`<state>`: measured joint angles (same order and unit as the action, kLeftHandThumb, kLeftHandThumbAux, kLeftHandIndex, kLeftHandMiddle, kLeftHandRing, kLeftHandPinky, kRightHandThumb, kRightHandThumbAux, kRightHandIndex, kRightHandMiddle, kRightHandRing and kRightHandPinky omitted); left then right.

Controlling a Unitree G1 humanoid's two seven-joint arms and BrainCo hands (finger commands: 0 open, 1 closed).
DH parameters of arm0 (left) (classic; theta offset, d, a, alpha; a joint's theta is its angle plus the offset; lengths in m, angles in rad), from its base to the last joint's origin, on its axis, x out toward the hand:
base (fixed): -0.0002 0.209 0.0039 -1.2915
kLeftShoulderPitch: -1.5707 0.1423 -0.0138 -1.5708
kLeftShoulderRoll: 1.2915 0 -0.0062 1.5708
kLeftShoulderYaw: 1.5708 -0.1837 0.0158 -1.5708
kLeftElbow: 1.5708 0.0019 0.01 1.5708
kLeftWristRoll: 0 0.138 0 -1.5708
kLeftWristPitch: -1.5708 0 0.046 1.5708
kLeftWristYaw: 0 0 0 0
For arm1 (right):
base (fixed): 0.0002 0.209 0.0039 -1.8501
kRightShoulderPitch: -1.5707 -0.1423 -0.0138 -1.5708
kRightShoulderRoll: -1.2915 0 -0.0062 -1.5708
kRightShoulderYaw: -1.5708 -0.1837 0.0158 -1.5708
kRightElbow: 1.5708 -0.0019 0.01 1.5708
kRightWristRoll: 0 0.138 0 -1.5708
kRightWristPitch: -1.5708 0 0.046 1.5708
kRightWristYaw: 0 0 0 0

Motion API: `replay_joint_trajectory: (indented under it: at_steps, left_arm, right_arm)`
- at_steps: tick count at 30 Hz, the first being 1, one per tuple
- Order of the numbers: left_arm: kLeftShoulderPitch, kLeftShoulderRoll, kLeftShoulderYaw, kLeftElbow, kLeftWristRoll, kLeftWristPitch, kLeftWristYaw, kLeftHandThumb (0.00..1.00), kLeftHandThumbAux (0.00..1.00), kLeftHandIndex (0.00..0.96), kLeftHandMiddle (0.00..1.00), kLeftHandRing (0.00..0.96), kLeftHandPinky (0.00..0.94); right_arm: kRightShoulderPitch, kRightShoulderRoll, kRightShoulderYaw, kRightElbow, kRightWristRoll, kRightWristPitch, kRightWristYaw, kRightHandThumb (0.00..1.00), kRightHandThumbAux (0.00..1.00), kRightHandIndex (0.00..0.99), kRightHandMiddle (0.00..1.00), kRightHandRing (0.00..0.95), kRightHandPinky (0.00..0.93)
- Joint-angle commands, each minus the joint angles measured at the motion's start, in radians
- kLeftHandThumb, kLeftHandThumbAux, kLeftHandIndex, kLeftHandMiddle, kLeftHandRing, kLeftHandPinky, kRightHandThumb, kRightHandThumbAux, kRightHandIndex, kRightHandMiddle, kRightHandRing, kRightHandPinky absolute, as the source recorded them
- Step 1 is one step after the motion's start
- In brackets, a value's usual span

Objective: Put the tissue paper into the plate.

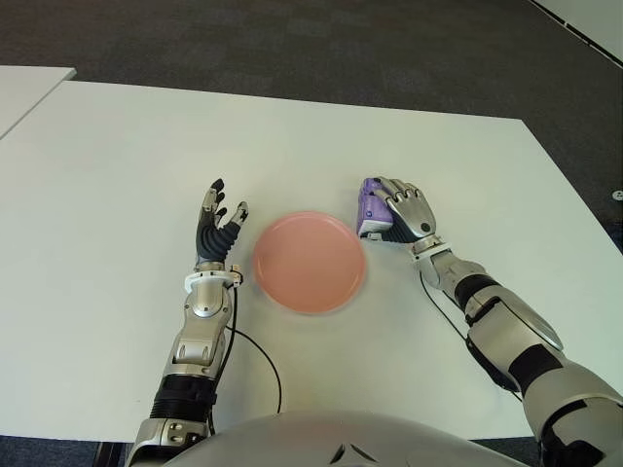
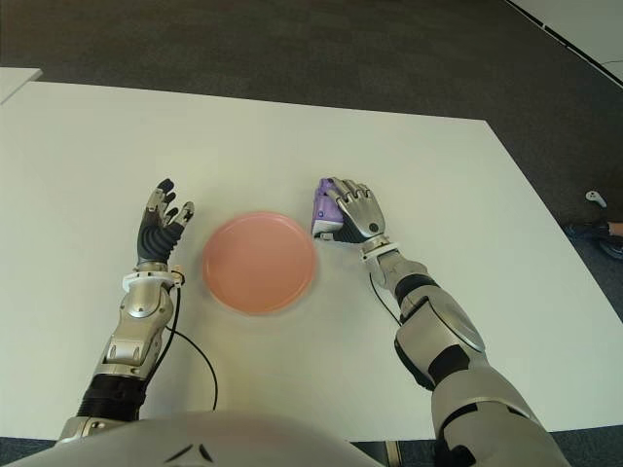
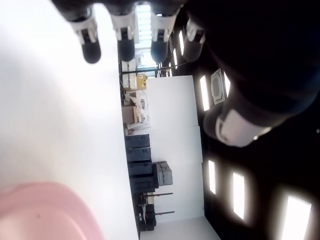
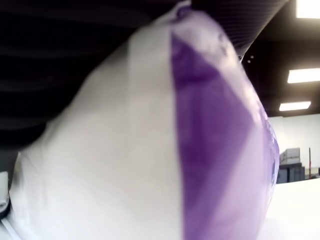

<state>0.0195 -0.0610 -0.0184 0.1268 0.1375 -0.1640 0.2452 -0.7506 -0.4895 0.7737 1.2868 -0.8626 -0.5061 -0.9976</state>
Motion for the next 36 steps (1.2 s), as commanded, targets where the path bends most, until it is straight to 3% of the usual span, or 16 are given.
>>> replay_joint_trajectory:
  at_steps: [1, 9, 18, 22, 28, 30, 33, 36]
  left_arm:
    - [-0.003, -0.016, 0.000, 0.019, -0.002, 0.006, 0.007, 0.037, 0.603, 0.000, 0.000, 0.000, 0.010]
    - [-0.004, -0.018, 0.000, 0.020, 0.002, -0.003, 0.013, 0.019, 0.628, 0.000, 0.000, 0.000, 0.014]
    - [-0.020, -0.017, -0.020, 0.026, 0.009, -0.015, -0.003, 0.013, 0.610, 0.000, 0.000, 0.000, 0.003]
    - [-0.006, -0.014, -0.057, -0.080, 0.003, 0.049, -0.049, 0.006, 0.603, 0.000, 0.000, 0.000, 0.000]
    - [-0.001, -0.005, -0.044, -0.062, -0.005, 0.053, -0.048, 0.002, 0.610, 0.000, 0.000, 0.000, 0.000]
    - [0.001, -0.002, -0.043, -0.073, -0.005, 0.073, -0.052, 0.003, 0.617, 0.000, 0.000, 0.000, 0.000]
    - [0.008, 0.001, -0.052, -0.126, -0.004, 0.128, -0.071, 0.001, 0.622, 0.000, 0.000, 0.000, 0.000]
    - [0.017, 0.005, -0.057, -0.165, 0.000, 0.177, -0.081, 0.000, 0.623, 0.002, 0.000, 0.000, 0.000]
  right_arm:
    - [-0.046, -0.012, -0.027, -0.016, -0.004, -0.028, -0.014, 0.952, 0.659, 0.383, 0.501, 0.522, 0.779]
    - [-0.130, -0.039, -0.071, -0.111, -0.004, -0.063, -0.018, 0.953, 0.658, 0.384, 0.505, 0.524, 0.795]
    - [-0.148, -0.050, -0.133, -0.230, -0.007, -0.057, -0.019, 0.953, 0.658, 0.383, 0.505, 0.526, 0.796]
    - [-0.165, -0.041, -0.168, -0.290, 0.003, -0.072, -0.017, 0.953, 0.659, 0.382, 0.503, 0.526, 0.785]
    - [-0.163, -0.038, -0.217, -0.357, 0.025, -0.127, -0.005, 0.953, 0.659, 0.382, 0.502, 0.524, 0.728]
    - [-0.151, -0.038, -0.242, -0.427, 0.037, -0.146, 0.010, 0.954, 0.658, 0.383, 0.503, 0.521, 0.665]
    - [-0.127, -0.028, -0.273, -0.525, 0.047, -0.157, 0.039, 0.954, 0.658, 0.385, 0.504, 0.519, 0.655]
    - [-0.099, -0.010, -0.288, -0.587, 0.050, -0.163, 0.070, 0.954, 0.658, 0.384, 0.503, 0.520, 0.715]
